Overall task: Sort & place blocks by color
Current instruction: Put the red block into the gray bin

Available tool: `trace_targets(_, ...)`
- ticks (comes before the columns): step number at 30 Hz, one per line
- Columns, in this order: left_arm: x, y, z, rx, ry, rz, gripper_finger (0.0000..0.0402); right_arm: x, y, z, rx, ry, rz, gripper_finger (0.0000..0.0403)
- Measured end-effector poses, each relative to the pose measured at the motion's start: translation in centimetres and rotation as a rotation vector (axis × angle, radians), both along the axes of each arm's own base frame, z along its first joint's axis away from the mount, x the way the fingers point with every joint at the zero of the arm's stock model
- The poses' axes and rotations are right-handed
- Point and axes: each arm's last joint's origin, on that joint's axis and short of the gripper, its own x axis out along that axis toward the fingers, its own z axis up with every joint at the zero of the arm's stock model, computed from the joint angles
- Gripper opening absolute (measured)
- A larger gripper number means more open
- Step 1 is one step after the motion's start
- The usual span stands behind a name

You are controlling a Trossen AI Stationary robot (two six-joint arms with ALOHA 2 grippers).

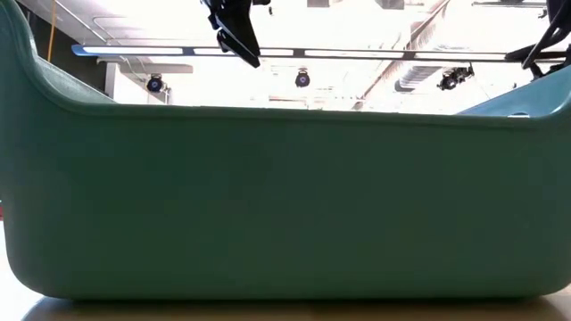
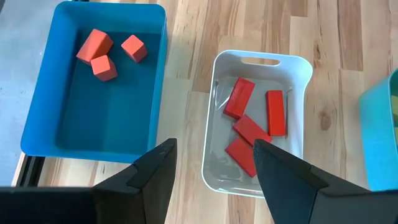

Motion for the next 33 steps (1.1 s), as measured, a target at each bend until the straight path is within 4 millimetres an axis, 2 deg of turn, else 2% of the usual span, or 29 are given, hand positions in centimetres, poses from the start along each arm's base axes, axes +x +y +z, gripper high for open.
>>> trace_targets(15, 0.0, 0.0, 0.0, 0.0, -0.001, 0.0, 0.02, 1.3, 0.8, -2.7, -0.102, 0.109, 0.008, 0.0195)
trace_targets(33, 0.1, 0.0, 0.0, 0.003, -0.007, 0.0, 0.02, 2.6, 1.8, -5.9, -0.091, 0.194, -0.018, 0.0195)
